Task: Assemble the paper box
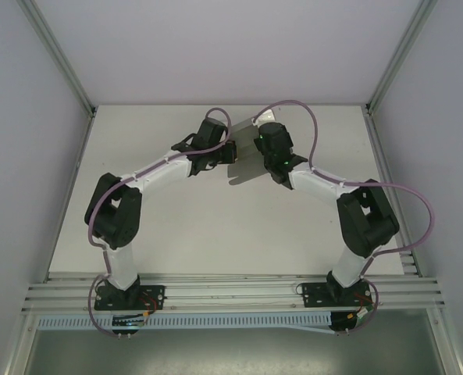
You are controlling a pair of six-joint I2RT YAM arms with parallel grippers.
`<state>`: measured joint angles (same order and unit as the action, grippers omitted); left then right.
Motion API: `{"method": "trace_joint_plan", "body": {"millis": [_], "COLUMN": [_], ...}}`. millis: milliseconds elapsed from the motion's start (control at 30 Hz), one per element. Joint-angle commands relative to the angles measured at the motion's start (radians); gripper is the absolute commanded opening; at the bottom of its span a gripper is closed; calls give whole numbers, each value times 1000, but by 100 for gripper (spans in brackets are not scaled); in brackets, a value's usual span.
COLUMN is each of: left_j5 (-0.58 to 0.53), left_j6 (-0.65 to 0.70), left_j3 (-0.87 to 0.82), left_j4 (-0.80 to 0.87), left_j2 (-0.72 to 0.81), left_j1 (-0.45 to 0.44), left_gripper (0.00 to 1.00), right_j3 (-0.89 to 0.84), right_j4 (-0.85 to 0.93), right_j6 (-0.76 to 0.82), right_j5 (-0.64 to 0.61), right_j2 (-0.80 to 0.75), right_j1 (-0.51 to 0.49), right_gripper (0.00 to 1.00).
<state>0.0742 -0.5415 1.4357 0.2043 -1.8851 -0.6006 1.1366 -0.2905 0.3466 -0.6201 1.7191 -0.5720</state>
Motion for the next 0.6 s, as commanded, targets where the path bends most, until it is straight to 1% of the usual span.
{"method": "trace_joint_plan", "body": {"millis": [0, 100, 167, 200, 233, 267, 300, 333, 367, 400, 467, 500, 567], "left_j5": [-59, -61, -54, -53, -51, -47, -45, -38, -32, -22, 1, 16, 51], "left_j6": [-49, -65, -70, -70, -67, -67, -67, -66, -64, -60, -52, -44, -25], "left_j3": [42, 60, 58, 57, 57, 56, 53, 50, 51, 53, 50, 47, 32], "left_j4": [233, 257, 254, 254, 253, 254, 251, 247, 245, 241, 223, 211, 176], "left_j2": [-5, -22, -25, -24, -24, -23, -20, -20, -22, -22, -23, -20, -12], "left_j1": [1, 1, 1, 0, 1, 0, 0, 1, 1, 0, 1, 1, 1], "left_gripper": [0, 0, 0, 0, 0, 0, 0, 0, 0, 0, 0, 0, 0], "right_j3": [13, 11, 16, 15, 22, 33, 48, 56, 63, 67, 53, 39, 1], "right_j4": [-134, -283, -350, -365, -351, -300, -190, -123, -33, 66, 146, 154, 137], "right_j6": [131, 266, 340, 367, 360, 329, 256, 175, 86, -8, -126, -142, -157], "right_j5": [-466, -549, -581, -570, -565, -551, -503, -471, -411, -307, -117, -20, 142], "right_j2": [58, 115, 147, 155, 157, 154, 140, 125, 105, 77, 28, 5, -35], "right_j1": [92, 109, 113, 109, 104, 99, 95, 95, 96, 99, 107, 109, 110], "right_gripper": [0, 0, 0, 0, 0, 0, 0, 0, 0, 0, 0, 0, 5]}}
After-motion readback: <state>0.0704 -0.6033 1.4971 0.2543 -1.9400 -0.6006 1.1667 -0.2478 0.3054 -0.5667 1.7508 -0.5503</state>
